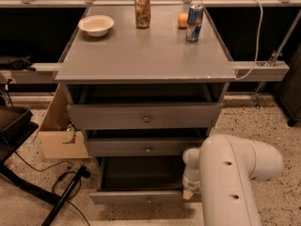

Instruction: Open bottom drawer

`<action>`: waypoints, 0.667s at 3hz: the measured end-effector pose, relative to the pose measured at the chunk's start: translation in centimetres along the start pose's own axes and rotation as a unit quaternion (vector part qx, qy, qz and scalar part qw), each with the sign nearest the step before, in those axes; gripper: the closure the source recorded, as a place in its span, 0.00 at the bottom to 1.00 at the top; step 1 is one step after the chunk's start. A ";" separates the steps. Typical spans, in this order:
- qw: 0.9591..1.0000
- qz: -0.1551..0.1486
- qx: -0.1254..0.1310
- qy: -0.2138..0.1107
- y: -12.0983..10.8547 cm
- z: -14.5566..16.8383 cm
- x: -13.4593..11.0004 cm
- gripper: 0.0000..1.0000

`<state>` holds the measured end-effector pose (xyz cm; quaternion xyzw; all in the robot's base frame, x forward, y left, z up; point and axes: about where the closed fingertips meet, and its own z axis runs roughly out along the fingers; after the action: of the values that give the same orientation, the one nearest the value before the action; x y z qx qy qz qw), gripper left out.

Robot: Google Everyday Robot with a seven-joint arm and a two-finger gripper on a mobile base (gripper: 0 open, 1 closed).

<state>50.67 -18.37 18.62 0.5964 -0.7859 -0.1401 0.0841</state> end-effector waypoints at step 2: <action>1.000 0.000 0.000 0.000 0.0 0.0 0.0 0.00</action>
Offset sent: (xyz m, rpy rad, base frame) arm 0.0000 0.0000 0.0000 0.0000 0.0000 0.0000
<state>50.67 -18.37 18.62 0.5964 -0.7859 -0.1401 0.0842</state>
